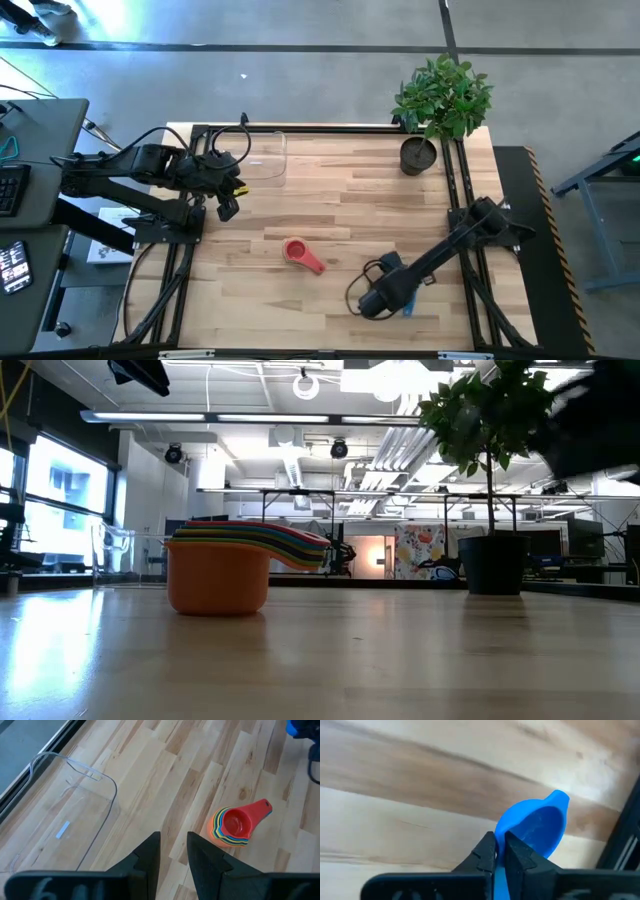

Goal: Nest measuring cups in basket
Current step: Stack the blue measuring cup on top of the red measuring cup

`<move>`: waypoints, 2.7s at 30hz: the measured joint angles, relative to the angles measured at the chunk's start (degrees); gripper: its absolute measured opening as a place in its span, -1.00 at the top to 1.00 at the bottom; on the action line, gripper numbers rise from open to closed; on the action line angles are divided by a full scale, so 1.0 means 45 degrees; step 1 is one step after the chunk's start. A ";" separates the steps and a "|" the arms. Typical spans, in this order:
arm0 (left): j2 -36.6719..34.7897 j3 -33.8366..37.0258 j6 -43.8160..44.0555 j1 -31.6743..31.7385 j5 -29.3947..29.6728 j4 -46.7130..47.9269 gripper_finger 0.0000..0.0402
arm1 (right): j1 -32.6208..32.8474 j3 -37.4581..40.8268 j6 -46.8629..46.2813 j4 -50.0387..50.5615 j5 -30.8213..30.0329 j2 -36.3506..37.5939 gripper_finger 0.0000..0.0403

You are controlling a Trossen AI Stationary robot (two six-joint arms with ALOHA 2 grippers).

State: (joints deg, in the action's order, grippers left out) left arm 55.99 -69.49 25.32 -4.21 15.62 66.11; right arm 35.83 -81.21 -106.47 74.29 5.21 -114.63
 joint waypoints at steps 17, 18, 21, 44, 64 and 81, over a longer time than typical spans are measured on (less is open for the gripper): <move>0.0000 0.0000 0.0607 0.0000 -0.0028 0.0010 0.57 | -0.2905 -0.4096 0.5162 0.0392 -0.4750 0.0010 0.99; 0.0000 0.0000 0.0730 0.0000 -0.0092 0.0021 0.57 | -0.3119 -0.4284 0.5637 0.0396 -0.4809 0.0010 0.99; 0.0000 0.0000 0.1123 0.0000 -0.0526 0.0079 0.57 | -0.3765 -0.4823 0.7099 0.0190 -0.4956 0.0019 1.00; 0.0000 0.0000 0.3007 -0.0005 -0.2025 0.2380 0.57 | -0.6323 -0.7373 1.5049 -0.6942 -0.3198 0.0019 1.00; 0.0000 0.0000 0.3002 0.0000 -0.1709 0.2307 0.57 | -0.6214 -0.7369 1.6710 -0.7889 -0.0910 -0.1584 1.00; 0.0000 0.0000 0.3011 0.0000 -0.1341 0.2303 0.57 | -0.5798 -0.7364 1.8165 -0.6292 -0.0309 -0.2631 1.00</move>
State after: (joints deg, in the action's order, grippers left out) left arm 55.99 -69.49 38.87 -4.21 9.58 76.47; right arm 9.74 -114.34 -24.73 45.97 3.82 -126.47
